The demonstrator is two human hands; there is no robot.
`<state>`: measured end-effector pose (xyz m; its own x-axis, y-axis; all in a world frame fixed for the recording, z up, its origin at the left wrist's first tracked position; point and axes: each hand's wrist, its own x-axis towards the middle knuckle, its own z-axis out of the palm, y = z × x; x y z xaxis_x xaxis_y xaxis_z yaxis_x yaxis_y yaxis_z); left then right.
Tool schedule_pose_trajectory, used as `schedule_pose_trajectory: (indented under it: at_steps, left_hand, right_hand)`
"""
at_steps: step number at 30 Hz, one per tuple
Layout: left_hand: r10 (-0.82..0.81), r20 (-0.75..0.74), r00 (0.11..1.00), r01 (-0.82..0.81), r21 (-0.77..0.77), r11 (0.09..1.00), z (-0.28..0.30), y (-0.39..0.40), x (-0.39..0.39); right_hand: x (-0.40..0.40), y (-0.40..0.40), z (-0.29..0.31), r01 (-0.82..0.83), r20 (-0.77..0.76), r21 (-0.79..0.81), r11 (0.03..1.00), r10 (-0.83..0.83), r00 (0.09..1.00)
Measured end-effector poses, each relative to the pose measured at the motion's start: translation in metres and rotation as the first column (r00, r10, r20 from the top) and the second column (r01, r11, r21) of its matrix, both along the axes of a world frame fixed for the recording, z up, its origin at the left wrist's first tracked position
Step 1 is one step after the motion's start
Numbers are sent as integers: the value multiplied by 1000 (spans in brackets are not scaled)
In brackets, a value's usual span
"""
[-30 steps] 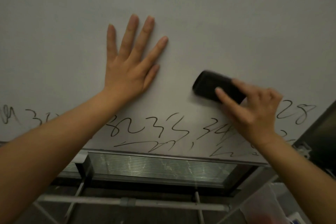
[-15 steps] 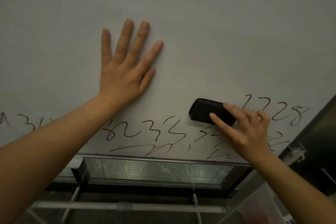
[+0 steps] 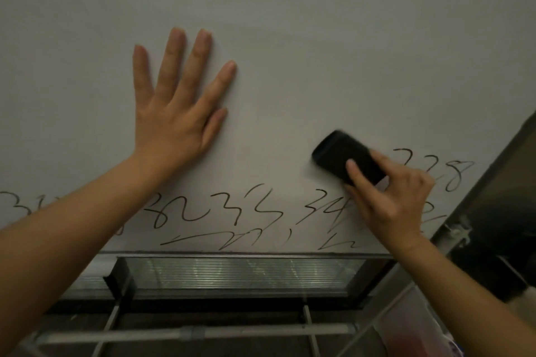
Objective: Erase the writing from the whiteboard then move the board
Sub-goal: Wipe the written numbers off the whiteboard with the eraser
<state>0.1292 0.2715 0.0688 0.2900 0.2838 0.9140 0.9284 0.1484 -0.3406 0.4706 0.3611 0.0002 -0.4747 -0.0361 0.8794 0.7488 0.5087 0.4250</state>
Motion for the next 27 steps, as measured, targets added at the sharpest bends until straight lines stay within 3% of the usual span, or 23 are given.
schedule_pose_trajectory:
  at_steps: [6,12,17,23,27]
  left_hand:
    - [1,-8,1000,-1,7,1000,0,2,0]
    - [-5,-16,1000,5,8,1000,1,5,-2]
    - [-32,-9,999,32,11,999,-3,4,-3]
    - [-64,4,998,64,3,998,-3,1,-3]
    - [-48,-8,999,48,10,999,-3,3,-2]
  right_hand:
    - [18,6,-14,30,152,49,998,-37,988]
    - [37,22,30,69,-40,18,997,-68,997]
    - [33,20,20,103,-153,-60,993,-111,982]
    - [45,4,-41,133,-62,-159,978,-144,988]
    - [51,3,-38,157,-15,-146,977,-161,987]
